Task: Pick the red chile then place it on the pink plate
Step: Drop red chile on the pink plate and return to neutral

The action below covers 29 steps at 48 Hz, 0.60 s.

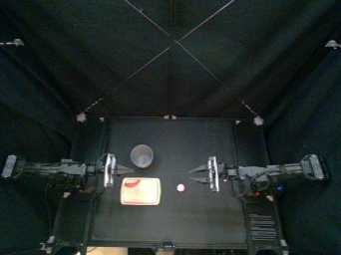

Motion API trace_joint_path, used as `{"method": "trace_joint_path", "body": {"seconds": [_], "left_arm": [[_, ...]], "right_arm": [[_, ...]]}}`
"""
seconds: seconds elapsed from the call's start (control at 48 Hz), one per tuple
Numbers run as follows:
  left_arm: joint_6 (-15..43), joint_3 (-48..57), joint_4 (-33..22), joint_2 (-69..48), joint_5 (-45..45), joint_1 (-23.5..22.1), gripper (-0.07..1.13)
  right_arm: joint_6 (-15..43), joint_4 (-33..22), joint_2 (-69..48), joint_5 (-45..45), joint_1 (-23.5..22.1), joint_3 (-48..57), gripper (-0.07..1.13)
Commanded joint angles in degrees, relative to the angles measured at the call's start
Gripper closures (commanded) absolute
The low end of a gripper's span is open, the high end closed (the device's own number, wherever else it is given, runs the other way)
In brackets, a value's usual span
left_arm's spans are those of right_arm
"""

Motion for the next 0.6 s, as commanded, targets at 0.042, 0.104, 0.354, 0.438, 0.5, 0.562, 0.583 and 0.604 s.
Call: {"method": "trace_joint_path", "body": {"seconds": [0.042, 0.104, 0.354, 0.438, 0.5, 0.562, 0.583, 0.604], "left_arm": [[0.0, -0.7, 0.1, 0.2, -0.3, 0.2, 1.09], [0.0, -0.7, 0.1, 0.2, -0.3, 0.2, 1.09], [0.0, -0.7, 0.1, 0.1, -0.3, 0.3, 1.09], [0.0, -0.7, 0.0, 0.2, -0.3, 0.3, 1.09], [0.0, -0.7, 0.1, 0.1, -0.3, 0.3, 1.09], [0.0, -0.7, 0.0, 0.1, -0.3, 0.3, 1.09], [0.0, -0.7, 0.0, 0.1, -0.3, 0.4, 1.09], [0.0, -0.7, 0.0, 0.2, -0.3, 0.3, 1.09]], "right_arm": [[0.0, 0.4, -5.8, 0.4, -0.4, 3.1, 0.32], [0.0, 0.6, -7.4, 1.6, -0.4, 4.0, 0.33], [-0.1, 0.7, -8.7, 4.4, -0.6, 4.7, 0.33], [-0.1, 0.5, -8.7, 4.5, -0.6, 4.7, 0.32], [-0.1, 0.4, -8.7, 4.5, -0.8, 4.7, 0.33], [-0.1, 0.5, -8.7, 4.5, -0.8, 4.8, 0.33], [-0.1, 0.5, -8.7, 4.5, -0.8, 4.8, 0.33], [-0.1, 0.5, -8.7, 4.5, -0.8, 4.8, 0.33]]}}
